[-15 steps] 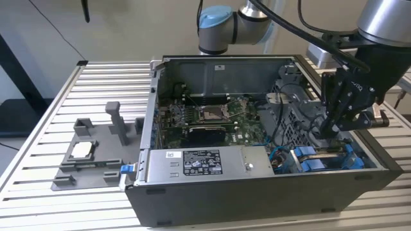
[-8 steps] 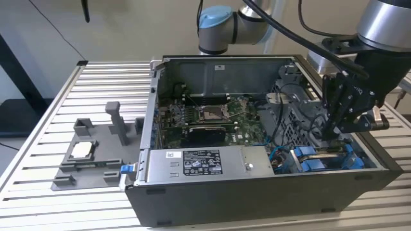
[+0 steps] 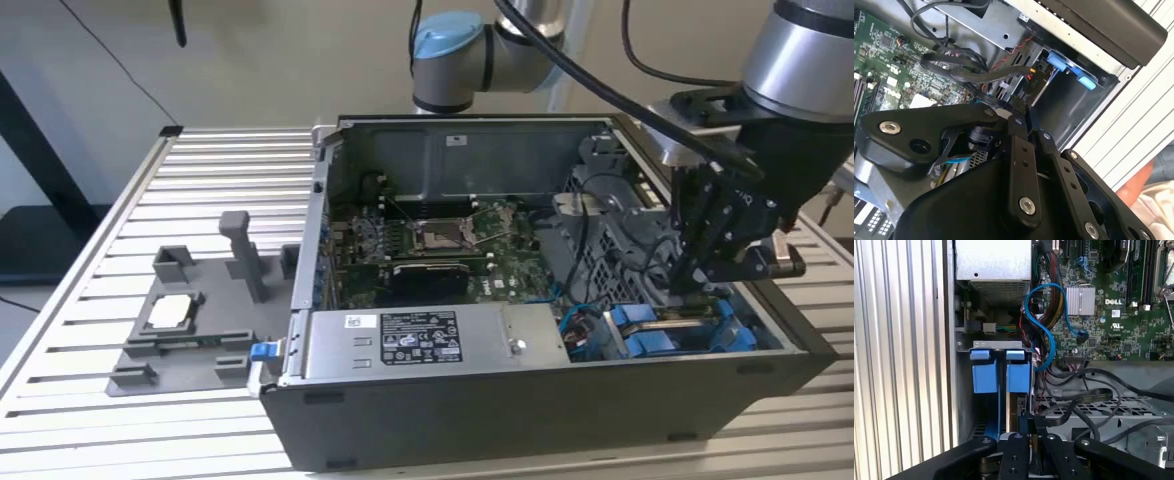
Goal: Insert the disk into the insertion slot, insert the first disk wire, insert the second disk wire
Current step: 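Insert the second disk wire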
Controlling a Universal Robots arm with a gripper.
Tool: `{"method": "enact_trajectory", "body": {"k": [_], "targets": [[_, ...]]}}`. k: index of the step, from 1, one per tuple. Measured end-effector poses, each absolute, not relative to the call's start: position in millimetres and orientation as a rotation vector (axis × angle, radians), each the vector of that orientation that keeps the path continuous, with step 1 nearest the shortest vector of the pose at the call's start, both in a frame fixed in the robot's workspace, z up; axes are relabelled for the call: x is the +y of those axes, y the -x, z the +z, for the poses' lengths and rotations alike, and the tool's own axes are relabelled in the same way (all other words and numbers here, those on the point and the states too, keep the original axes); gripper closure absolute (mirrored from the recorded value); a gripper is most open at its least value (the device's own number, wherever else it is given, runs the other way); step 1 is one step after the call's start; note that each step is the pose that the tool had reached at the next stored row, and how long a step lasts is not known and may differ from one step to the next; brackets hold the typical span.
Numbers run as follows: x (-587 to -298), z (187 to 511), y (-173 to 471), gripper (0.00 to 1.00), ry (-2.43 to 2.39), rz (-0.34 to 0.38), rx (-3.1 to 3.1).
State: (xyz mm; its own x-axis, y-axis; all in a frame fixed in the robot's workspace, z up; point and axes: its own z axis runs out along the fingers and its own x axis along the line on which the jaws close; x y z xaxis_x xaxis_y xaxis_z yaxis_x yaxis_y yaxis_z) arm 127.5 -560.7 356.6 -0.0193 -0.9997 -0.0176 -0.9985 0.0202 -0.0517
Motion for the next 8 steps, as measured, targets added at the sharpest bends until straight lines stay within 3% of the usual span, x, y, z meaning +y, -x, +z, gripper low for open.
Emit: {"method": "enact_trajectory", "body": {"k": [8], "targets": [[-562.5,349.2,-132.1,0.84,2.162,-0.026,2.206]]}}
